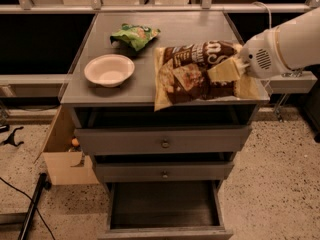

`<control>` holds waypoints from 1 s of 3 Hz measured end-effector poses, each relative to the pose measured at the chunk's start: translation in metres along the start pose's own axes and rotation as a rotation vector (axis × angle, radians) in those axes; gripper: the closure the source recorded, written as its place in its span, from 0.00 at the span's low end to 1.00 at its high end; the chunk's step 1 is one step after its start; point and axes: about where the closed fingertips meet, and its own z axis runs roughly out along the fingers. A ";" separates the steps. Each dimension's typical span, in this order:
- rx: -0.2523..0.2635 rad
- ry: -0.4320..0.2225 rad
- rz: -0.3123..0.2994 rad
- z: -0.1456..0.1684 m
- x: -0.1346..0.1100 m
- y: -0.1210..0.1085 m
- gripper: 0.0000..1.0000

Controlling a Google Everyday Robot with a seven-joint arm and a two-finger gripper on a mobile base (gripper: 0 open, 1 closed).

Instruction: Pick brown chip bag from bottom drawer and place on counter

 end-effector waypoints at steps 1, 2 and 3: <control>0.043 -0.021 0.033 0.025 -0.026 -0.036 1.00; 0.100 -0.023 0.110 0.055 -0.049 -0.063 1.00; 0.099 -0.022 0.110 0.056 -0.049 -0.063 1.00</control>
Offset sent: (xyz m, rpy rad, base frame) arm 0.1526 0.0055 -0.0098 0.0246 0.0156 -0.2935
